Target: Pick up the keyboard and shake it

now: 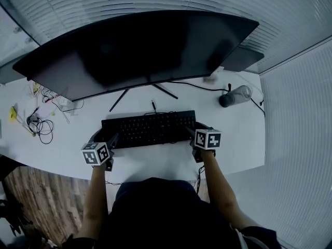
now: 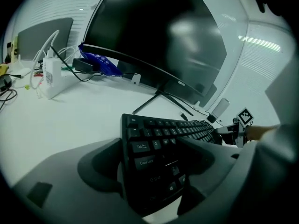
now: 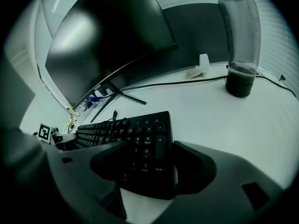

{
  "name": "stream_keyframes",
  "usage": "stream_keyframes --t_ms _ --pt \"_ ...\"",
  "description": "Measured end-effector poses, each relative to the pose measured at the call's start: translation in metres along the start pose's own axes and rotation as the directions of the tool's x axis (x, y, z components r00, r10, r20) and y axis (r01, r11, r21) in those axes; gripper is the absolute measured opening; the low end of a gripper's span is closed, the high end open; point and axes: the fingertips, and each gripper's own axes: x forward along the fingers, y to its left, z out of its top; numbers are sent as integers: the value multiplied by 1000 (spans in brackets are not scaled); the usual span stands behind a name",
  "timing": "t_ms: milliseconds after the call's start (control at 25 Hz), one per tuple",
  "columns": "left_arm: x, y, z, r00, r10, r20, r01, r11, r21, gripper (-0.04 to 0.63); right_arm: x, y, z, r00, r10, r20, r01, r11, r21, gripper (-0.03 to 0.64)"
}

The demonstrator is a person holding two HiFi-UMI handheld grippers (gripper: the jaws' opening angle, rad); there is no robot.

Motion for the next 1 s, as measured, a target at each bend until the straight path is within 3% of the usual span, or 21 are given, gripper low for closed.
stream_keyframes --t_ms 200,360,400,440,480,520,560,760,1000 --pt "-9 2 5 996 88 -1 -88 996 7 379 -17 1 8 992 -38 123 39 999 -9 310" --pt "-44 -17 31 983 145 117 -150 988 35 379 -59 28 29 958 -64 278 92 992 -90 308" --pt "-55 -28 42 977 137 162 -148 987 55 379 -70 42 37 947 -48 317 93 987 -130 286" --pt "-65 -43 54 970 117 212 -136 988 77 357 -81 57 48 933 -31 358 97 981 -168 188" --pt "-76 -59 68 961 92 261 -122 988 100 234 -93 72 59 916 -12 400 100 975 -200 90" --pt "-86 -75 82 950 70 306 -113 986 126 110 -105 87 70 898 13 439 98 969 -228 63" --pt "-97 -91 96 938 49 343 -109 982 157 52 -117 104 81 880 43 474 89 963 -253 46" --pt "-151 -161 158 873 -28 487 -136 945 299 25 -183 175 129 772 193 605 50 931 -361 32" --pt "-226 -225 226 750 -101 653 -204 905 374 23 -288 235 185 587 278 760 164 879 -448 28"
